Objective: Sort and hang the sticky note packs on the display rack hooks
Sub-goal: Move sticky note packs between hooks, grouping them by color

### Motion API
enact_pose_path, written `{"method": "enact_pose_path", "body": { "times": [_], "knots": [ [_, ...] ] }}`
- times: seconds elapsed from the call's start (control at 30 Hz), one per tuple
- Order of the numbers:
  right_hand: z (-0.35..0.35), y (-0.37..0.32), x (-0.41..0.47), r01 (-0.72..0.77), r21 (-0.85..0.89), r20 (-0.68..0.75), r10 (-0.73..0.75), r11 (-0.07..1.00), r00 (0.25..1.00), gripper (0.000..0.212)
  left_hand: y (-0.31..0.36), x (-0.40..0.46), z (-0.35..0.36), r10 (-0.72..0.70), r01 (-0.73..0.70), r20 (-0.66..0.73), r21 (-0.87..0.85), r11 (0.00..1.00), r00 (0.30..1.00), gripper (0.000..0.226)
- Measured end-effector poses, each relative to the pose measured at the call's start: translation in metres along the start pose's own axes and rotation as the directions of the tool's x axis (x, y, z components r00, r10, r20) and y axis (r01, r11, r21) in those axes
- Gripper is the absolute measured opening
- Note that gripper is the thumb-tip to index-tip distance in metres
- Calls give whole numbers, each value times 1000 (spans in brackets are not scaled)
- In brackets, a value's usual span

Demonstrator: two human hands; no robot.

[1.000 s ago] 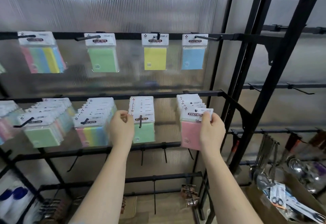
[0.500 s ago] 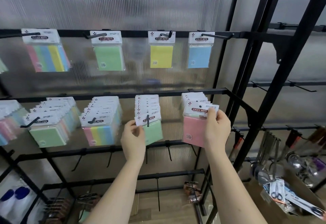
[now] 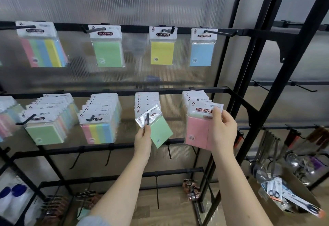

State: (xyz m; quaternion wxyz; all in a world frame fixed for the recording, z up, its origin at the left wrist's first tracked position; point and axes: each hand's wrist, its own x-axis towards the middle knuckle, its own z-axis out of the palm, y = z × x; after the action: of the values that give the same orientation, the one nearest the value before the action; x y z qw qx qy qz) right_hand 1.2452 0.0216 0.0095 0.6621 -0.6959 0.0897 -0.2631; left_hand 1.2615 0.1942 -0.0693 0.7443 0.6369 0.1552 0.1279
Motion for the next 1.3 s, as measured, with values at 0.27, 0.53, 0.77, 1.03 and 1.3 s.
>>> {"method": "enact_pose_path", "body": {
  "times": [0.27,0.53,0.77,1.03,1.3],
  "knots": [
    [-1,-8,-10,124,-78,12,-124,989,992,39,13,-17,-14,137,-134,-49,64,989,989,29],
    [8,-28,-33,274,-107,15,-274,956,961,37,29,-23,-47,258,-273,88,307,912,962,39],
    [28,-38,-52,316,-112,4,-318,942,948,38,54,-24,-82,334,-325,26,314,892,942,42],
    [64,-44,-78,315,-62,1,-316,947,949,42,102,-18,-125,413,-367,-95,308,877,906,22],
    [97,-43,-90,327,-35,-6,-327,944,945,44,150,-5,-152,503,-434,-156,334,837,850,24]
  ]
}}
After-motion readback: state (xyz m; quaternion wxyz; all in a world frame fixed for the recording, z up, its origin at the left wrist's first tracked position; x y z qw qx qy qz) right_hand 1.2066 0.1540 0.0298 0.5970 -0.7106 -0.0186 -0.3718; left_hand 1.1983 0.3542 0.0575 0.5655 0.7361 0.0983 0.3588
